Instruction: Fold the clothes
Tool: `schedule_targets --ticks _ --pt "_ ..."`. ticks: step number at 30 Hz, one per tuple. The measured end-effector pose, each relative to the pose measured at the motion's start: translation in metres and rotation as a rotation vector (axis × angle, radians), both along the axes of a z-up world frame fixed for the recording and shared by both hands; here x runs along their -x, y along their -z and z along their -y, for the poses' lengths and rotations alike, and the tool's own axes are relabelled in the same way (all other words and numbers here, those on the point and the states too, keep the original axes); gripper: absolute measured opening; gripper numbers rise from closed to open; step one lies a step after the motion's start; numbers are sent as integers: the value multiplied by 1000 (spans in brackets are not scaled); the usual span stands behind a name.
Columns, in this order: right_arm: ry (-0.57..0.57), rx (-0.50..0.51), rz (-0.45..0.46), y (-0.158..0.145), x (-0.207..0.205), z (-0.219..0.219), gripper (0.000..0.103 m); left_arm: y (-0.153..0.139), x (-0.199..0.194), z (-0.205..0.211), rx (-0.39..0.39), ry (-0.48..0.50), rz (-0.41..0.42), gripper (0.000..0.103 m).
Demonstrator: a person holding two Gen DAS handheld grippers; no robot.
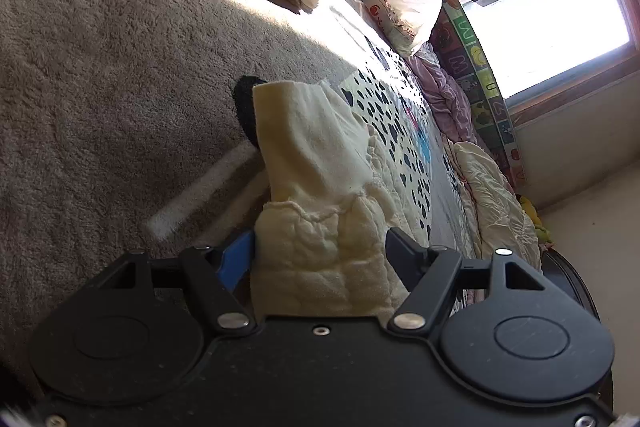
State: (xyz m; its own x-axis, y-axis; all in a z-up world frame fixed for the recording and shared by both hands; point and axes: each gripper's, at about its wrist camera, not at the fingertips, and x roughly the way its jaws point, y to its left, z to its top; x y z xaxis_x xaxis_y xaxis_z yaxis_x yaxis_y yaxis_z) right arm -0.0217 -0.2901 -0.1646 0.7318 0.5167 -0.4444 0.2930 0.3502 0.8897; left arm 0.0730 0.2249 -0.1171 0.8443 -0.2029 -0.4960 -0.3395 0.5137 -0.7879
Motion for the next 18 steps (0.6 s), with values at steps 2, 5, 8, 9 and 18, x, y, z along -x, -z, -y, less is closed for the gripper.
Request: schedule_targets --ticks 2,5,8,9,18 --pt "36 -107 -41 12 2 8 82 1 0 -2 6 -1 7 71" --pt "14 -51 -73 17 -2 6 81 2 0 -4 20 -7 12 71" --pt "-2 -37 -59 22 -3 -1 69 4 -3 -3 22 3 19 70" --pt "-8 -32 -51 22 -3 -2 61 4 -4 -2 19 11 22 69" --pt "-69 30 181 -12 -21 -8 12 0 -15 16 -90 93 33 8"
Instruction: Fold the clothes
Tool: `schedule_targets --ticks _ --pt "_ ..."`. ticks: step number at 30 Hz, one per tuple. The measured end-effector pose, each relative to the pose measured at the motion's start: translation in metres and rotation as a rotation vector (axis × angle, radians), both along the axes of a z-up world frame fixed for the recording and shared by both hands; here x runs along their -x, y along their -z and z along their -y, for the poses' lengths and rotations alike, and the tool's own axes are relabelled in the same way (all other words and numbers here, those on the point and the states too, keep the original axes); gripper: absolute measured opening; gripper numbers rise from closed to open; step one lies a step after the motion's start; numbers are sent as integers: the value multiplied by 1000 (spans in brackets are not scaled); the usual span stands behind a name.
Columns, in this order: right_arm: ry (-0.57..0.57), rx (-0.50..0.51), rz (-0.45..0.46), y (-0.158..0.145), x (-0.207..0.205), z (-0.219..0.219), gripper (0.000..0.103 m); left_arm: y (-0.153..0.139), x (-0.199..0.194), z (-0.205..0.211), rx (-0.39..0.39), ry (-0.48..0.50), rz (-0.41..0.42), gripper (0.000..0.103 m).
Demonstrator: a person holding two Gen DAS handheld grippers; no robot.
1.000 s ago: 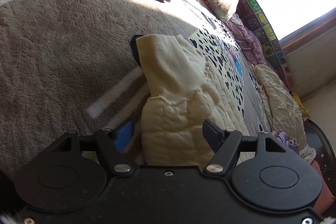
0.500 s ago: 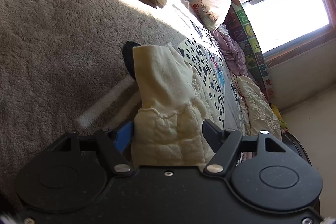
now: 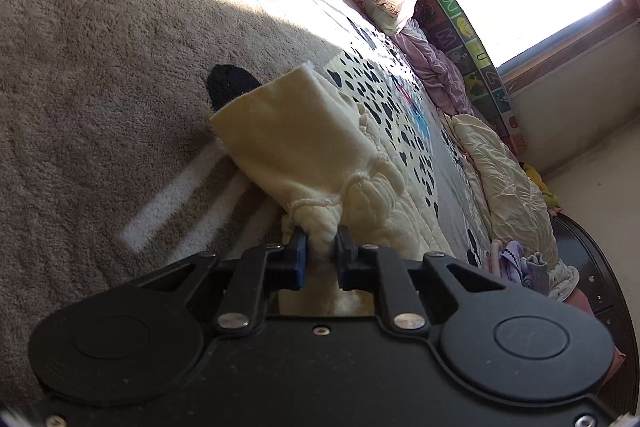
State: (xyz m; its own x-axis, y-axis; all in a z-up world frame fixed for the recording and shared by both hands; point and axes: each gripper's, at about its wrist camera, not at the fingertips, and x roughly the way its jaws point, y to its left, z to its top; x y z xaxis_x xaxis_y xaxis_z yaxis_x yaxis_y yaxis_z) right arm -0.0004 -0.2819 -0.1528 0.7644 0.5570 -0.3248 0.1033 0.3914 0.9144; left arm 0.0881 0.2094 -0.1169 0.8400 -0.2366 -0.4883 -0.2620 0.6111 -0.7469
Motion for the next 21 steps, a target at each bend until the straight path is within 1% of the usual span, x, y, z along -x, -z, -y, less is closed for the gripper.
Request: schedule_targets --ticks 2,4,5,6,7,8,9,10,11,12,13,14,15,17,19,20,21 --pt "3 36 119 -26 -10 3 12 -14 8 1 14 12 82 7" --pt "21 69 267 -60 -12 7 11 -29 16 2 3 10 152 7" --pt "31 90 328 -75 -13 10 11 -31 15 2 -14 12 118 7" --pt "39 109 351 -84 -14 13 11 -28 13 1 -35 21 41 7" --pt "47 129 374 -94 -15 15 11 -21 11 0 -38 37 -32 7" --pt "52 149 368 -99 -17 18 11 -14 11 -1 -34 49 -81 6" --pt "47 172 288 -94 -25 20 11 -9 12 -2 -35 57 -119 6" --pt "36 189 189 -83 -31 24 11 -9 14 -2 -50 55 -126 6" --pt "12 180 49 -59 -37 30 11 -10 16 -3 -64 53 -132 6" --pt "-6 142 -63 -36 -42 34 11 -10 18 -4 -78 51 -138 7" --pt "-10 93 -144 -8 -43 38 11 -11 19 -4 -90 48 -141 7" --pt "0 99 -162 3 -40 39 11 -10 19 -3 -93 40 -134 7" --pt "7 139 -175 12 -35 38 11 -9 19 -2 -96 32 -128 7" --pt "18 145 -158 15 -31 38 11 -8 18 -1 -94 17 -110 8" --pt "11 174 -136 8 -33 34 11 -13 18 -4 -55 5 -58 25" --pt "5 179 -126 6 -34 33 11 -14 18 -4 -51 3 -38 51" --pt "-1 179 -124 6 -32 32 11 -12 17 -4 -62 -8 -28 60"
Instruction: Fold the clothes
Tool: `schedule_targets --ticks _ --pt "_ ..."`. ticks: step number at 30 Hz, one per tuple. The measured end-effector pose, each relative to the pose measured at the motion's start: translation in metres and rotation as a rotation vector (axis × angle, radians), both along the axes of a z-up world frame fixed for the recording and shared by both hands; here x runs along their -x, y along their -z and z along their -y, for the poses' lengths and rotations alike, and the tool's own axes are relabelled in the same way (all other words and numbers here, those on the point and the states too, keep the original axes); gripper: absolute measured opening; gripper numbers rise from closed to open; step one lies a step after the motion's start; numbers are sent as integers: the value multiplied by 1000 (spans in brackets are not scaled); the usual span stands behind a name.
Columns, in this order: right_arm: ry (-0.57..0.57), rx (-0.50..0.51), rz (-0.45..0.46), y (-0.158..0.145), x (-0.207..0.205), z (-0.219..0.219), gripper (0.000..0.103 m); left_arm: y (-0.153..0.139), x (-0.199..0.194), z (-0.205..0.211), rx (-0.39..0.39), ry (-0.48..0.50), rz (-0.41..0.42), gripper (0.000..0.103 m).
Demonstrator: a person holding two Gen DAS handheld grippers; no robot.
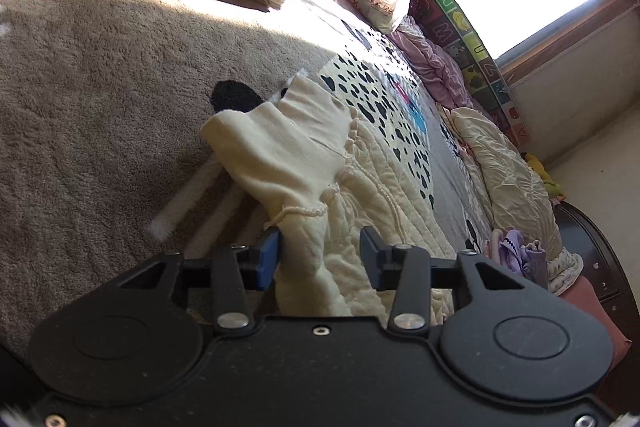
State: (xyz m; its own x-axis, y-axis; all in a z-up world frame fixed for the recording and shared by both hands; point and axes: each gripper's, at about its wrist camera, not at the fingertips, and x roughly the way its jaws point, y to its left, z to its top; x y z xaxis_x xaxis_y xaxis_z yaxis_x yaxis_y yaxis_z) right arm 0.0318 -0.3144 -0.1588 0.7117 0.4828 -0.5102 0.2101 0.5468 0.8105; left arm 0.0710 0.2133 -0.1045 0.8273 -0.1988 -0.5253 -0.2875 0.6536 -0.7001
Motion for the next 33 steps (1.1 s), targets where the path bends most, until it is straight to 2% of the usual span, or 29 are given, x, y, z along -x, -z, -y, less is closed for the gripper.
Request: schedule_targets --ticks 1,3,5,7,9,10,11,13,14,15,17,20,23,28,33 --pt "-5 -2 0 1 2 -1 11 3 -2 1 -25 -5 -8 59" --pt "-2 -68 -17 15 13 2 11 10 -4 2 -50 -9 -41 6" --pt "14 -159 -27 22 19 8 11 1 4 -2 -26 -31 11 6" --pt "6 -229 -2 15 25 9 11 -25 16 -2 -78 -52 80 6" --pt "-12 -248 34 0 31 11 11 -37 20 -2 -110 -59 69 6" --pt "-22 -249 53 -8 34 13 11 -36 18 -2 -119 -58 25 6" --pt "-29 -244 67 -15 37 15 11 -34 16 -1 -131 -57 -19 7" --pt "-37 -176 44 -19 36 17 11 -24 7 4 -217 -43 -135 26" --pt "-43 -136 22 -17 35 18 11 -24 8 5 -238 -65 -142 39" --pt "-53 -100 -10 -11 33 17 11 -24 10 5 -260 -88 -149 40" --pt "-69 -34 -63 -1 31 15 12 -30 16 6 -307 -128 -130 43" --pt "-76 6 -55 -3 37 11 14 -44 24 9 -384 -171 -26 43" --pt "-65 16 -41 -5 40 11 14 -45 20 10 -362 -130 11 43" --pt "6 53 8 -18 50 22 16 -47 -8 -1 -308 -59 19 43" --pt "1 101 53 -34 32 34 27 -51 -49 -23 -297 -7 10 43"
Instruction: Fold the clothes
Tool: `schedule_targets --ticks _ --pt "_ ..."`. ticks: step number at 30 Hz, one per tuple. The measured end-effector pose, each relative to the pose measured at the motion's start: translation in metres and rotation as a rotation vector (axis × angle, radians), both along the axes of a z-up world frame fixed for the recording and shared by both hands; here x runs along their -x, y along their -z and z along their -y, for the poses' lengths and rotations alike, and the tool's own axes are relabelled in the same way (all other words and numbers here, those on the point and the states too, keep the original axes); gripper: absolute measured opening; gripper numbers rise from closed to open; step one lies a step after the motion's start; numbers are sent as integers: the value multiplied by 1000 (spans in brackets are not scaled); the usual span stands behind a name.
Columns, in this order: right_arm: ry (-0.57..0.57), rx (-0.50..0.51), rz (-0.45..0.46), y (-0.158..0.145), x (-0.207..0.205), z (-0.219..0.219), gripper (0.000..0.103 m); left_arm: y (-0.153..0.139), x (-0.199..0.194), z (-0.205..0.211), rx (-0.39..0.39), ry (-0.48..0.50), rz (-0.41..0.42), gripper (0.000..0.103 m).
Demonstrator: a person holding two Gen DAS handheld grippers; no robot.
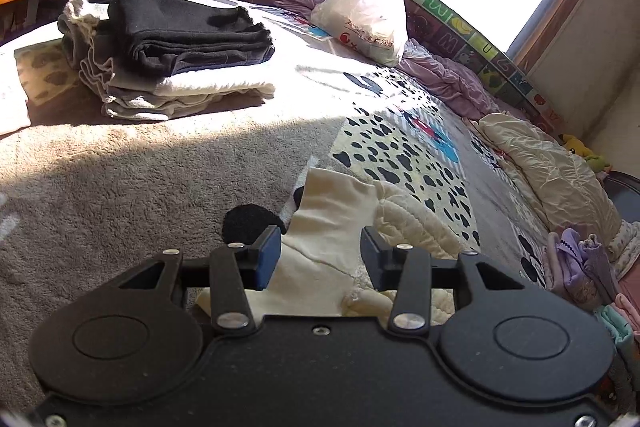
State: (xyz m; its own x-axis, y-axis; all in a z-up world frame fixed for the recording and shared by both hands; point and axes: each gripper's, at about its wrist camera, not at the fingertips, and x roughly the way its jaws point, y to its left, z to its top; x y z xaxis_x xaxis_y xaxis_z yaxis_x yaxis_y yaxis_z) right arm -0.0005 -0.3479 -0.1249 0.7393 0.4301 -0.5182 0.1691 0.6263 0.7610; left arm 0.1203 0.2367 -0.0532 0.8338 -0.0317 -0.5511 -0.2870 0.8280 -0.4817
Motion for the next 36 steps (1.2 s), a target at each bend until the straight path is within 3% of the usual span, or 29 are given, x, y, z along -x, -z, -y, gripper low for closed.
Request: schedule_targets --ticks 5,13,18,22,23,24,26,29,32,34,36 --pt "-63 29 42 -14 -51 -11 30 12 -46 -31 20 46 -67 43" --pt "-160 70 36 -8 -131 -48 35 63 -112 -53 164 159 -155 43" --pt "-200 71 23 3 -169 -80 35 69 -130 -38 152 305 -113 44" --pt "-199 62 28 12 -191 -98 35 75 -136 -33 129 342 -109 44" --pt "-193 58 27 15 -195 -100 35 74 -136 -32 115 349 -104 37" --pt "-188 55 26 18 -199 -103 35 73 -136 -28 91 369 -99 18" --pt "-185 56 20 24 -205 -109 35 71 -134 -20 51 401 -84 10" --pt "-185 59 23 29 -209 -118 35 54 -126 -13 -25 380 -6 7" --pt "-181 57 46 27 -209 -124 35 21 -113 -19 -85 294 103 7" --pt "-177 67 73 22 -208 -127 35 1 -108 -16 -200 213 145 7" --pt "-178 82 106 15 -208 -132 35 1 -116 -7 -356 159 105 7"
